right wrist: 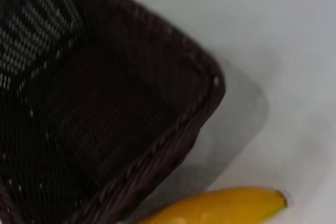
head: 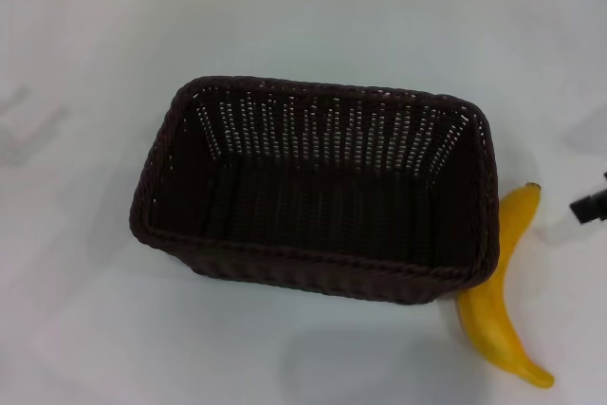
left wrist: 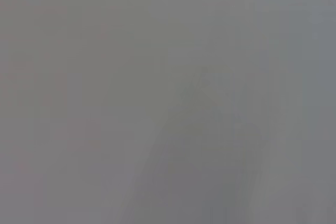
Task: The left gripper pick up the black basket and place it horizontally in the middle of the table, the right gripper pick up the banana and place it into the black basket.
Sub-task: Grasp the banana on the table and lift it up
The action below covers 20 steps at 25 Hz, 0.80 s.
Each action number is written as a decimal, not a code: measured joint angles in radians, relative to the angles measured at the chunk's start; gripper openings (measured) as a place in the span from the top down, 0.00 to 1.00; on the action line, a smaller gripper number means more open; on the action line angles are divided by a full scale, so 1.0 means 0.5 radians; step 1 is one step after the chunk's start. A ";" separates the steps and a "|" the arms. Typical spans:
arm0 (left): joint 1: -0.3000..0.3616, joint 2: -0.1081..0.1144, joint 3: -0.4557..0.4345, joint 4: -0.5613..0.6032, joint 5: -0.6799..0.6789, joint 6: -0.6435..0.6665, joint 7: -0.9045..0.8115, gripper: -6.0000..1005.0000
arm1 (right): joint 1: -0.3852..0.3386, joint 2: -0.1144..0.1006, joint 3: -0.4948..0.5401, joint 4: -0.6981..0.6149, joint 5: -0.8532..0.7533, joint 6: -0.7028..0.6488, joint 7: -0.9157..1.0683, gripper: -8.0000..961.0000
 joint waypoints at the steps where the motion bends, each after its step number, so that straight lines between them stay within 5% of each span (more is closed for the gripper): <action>1: 0.000 0.000 0.000 0.000 0.000 0.000 0.000 0.20 | 0.004 0.012 -0.013 -0.001 -0.012 -0.012 -0.022 0.10; 16: 0.060 0.011 -0.008 0.001 0.017 0.005 0.015 0.20 | 0.248 0.062 -0.054 -0.127 -0.027 -0.110 -0.803 0.10; 20: 0.105 0.012 -0.008 0.018 0.010 0.011 0.017 0.20 | 0.367 0.037 -0.109 -0.249 -0.030 -0.161 -0.893 0.10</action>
